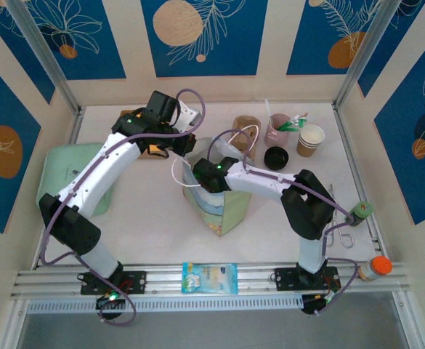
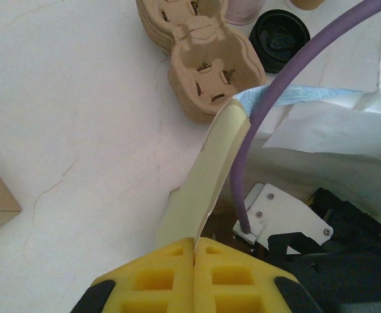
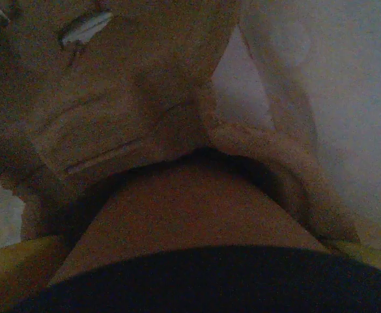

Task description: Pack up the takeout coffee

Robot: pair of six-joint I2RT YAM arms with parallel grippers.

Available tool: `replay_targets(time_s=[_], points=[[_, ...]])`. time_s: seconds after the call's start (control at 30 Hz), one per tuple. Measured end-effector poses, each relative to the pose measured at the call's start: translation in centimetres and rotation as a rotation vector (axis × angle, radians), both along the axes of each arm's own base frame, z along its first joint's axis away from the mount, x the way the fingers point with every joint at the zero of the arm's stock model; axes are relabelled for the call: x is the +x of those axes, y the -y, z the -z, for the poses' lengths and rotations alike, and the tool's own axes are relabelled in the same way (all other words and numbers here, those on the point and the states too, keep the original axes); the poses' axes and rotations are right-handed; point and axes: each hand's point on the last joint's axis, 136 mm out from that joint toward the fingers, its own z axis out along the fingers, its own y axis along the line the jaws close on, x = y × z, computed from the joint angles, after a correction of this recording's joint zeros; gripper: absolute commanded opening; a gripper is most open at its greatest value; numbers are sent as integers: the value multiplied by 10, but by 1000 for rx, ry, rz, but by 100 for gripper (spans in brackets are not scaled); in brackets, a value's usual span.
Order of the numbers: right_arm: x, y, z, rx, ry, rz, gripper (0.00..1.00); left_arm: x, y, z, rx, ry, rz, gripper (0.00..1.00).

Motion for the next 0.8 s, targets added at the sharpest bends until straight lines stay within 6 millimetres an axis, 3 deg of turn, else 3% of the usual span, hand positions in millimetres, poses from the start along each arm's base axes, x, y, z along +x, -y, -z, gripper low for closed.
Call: replay_targets(time_s=[0.23,0.8], points=[[0,-11,-14,20,-12,-28,99,-1,-2,0,5,2,-4,6],[-2,-15,-52,17,-26,-44,99,1,-4,-1,9,23,-17,15]])
